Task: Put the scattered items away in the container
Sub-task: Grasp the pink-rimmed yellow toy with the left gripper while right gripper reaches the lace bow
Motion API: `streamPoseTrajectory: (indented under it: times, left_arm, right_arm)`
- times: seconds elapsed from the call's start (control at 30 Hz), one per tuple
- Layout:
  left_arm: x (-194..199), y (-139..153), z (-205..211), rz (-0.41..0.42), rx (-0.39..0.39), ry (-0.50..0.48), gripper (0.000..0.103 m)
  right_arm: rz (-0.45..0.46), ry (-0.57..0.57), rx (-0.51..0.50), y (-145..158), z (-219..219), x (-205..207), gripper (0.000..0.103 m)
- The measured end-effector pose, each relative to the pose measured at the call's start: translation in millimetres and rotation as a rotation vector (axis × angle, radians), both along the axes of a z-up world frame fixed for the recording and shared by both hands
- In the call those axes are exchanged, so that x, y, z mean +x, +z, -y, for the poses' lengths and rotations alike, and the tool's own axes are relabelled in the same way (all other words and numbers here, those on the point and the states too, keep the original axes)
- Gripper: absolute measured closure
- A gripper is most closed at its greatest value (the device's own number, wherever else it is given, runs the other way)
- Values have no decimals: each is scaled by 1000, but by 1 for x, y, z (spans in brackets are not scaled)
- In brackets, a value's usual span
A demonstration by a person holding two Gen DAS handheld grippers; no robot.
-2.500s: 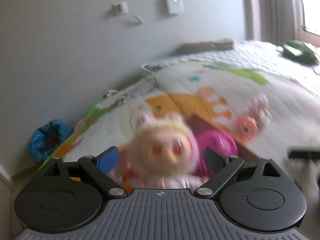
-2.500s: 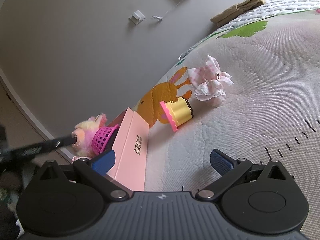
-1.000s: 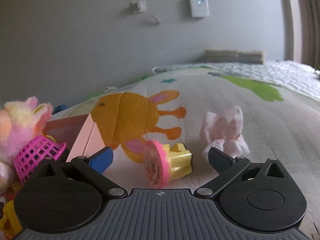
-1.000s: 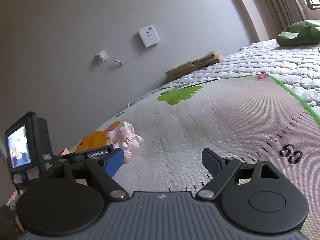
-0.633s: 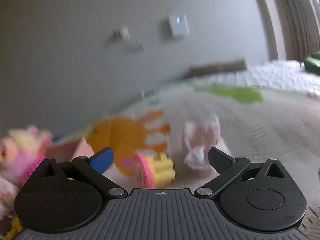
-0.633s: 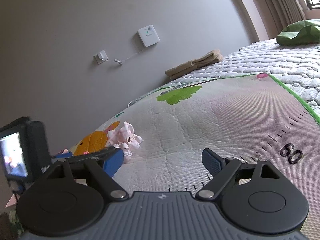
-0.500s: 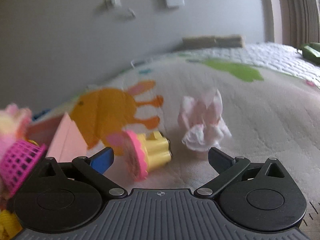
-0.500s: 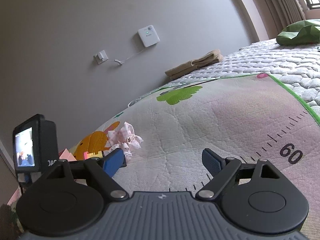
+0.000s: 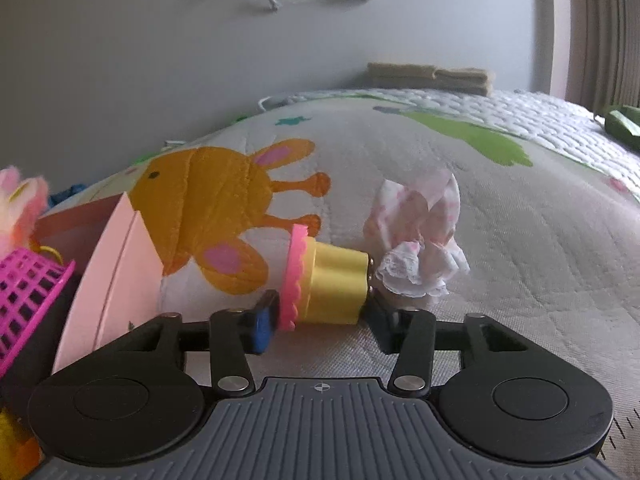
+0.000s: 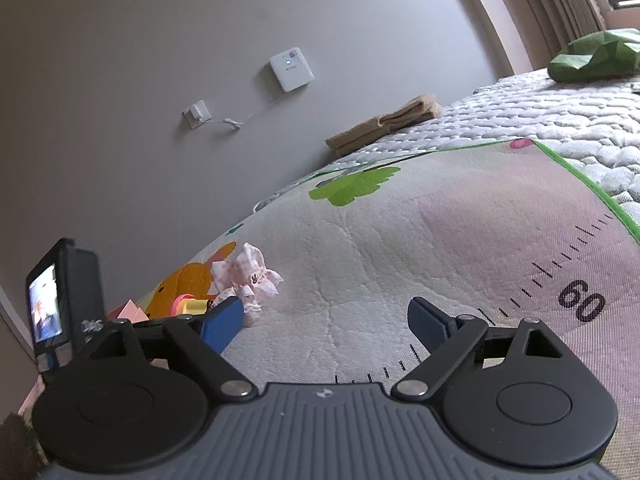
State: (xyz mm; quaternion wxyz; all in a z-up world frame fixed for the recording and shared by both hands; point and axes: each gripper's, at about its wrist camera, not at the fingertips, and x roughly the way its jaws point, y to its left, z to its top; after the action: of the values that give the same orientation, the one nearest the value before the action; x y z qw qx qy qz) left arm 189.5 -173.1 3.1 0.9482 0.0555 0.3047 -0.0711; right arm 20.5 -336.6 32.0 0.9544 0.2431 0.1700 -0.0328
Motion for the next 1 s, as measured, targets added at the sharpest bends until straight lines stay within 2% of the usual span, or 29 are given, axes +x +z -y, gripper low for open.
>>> streamPoseTrajectory:
  times: [0.2, 0.3, 0.4, 0.43, 0.47, 0.57, 0.67, 0.77, 0.83, 0.93, 0.97, 1.0]
  left_arm:
    - [-43, 0, -14, -29, -7, -136, 51]
    - [-69, 0, -27, -45, -23, -195, 48]
    - [-90, -1, -37, -57, -53, -259, 31]
    - [-94, 0, -38, -58, -58, -281, 22]
    - [-99, 0, -38, -54, -59, -298, 15]
    - [-106, 1, -36, -21, -42, -320, 9]
    - [-102, 0, -34, -36, -38, -325, 7]
    - [-97, -3, -32, -61, -37, -329, 7]
    - [-94, -4, -32, -78, -41, -326, 7]
    - [-89, -5, -38, -92, -73, -299, 7]
    - [-88, -5, -40, -93, -81, -294, 7]
    - [-88, -6, -40, -92, -82, -293, 7]
  right_arm:
    - [-27, 2, 12, -2, 1, 3, 13]
    - [-69, 20, 24, -4, 2, 10, 13]
    - [-118, 56, 17, -5, 0, 19, 13]
    - [-132, 71, -3, -3, -3, 23, 13]
    - [-139, 99, -47, 1, -10, 28, 13]
    - [-151, 187, -194, 17, -31, 51, 13]
    - [-151, 288, -343, 32, -57, 84, 13]
    - [-166, 369, -460, 32, -85, 123, 13]
    - [-192, 417, -507, 27, -100, 148, 17]
    - [-234, 446, -549, 18, -111, 174, 28]
    - [-243, 445, -555, 16, -112, 179, 35]
    - [-253, 444, -553, 14, -111, 183, 50]
